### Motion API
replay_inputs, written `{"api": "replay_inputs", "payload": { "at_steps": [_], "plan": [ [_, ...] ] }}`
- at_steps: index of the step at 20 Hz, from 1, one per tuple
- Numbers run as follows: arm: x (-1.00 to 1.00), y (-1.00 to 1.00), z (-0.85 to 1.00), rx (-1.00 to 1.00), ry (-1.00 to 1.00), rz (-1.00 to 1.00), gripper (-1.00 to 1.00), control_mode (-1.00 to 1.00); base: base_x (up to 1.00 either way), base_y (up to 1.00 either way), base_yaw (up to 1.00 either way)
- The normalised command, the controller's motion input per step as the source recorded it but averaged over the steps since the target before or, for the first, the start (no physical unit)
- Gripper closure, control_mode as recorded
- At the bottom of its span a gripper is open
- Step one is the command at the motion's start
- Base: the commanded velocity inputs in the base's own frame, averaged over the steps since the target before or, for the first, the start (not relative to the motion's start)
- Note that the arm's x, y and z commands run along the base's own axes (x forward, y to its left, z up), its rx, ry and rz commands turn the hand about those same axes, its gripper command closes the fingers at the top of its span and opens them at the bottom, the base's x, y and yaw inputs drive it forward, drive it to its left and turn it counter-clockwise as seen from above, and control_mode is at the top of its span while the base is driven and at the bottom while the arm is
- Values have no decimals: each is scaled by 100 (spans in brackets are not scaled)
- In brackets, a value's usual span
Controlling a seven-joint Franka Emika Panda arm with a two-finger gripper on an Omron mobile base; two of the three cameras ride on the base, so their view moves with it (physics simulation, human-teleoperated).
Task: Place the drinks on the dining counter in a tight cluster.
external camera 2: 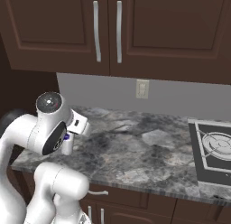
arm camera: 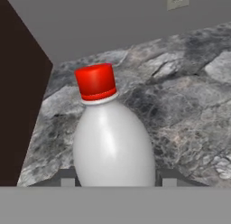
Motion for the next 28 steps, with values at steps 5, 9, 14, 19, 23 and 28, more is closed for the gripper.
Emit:
{"api": "replay_inputs", "payload": {
  "at_steps": [5, 9, 14, 19, 23, 28],
  "plan": [
    [-32, 0, 0, 0, -3, 0, 100, -100, 0, 0, 0],
    [-14, 0, 0, 0, -2, 0, 100, -100, 0, 0, 0],
    [-64, 0, 0, 0, -7, 0, 100, -100, 0, 0, 0],
    [-51, 0, 0, 0, -7, 0, 100, 100, -40, 0, 0],
    [0, 0, 0, 0, 0, 0, 100, 100, -100, 0, 0],
    [0, 0, 0, 0, 0, 0, 100, 100, -100, -16, 0]
  ]
}}
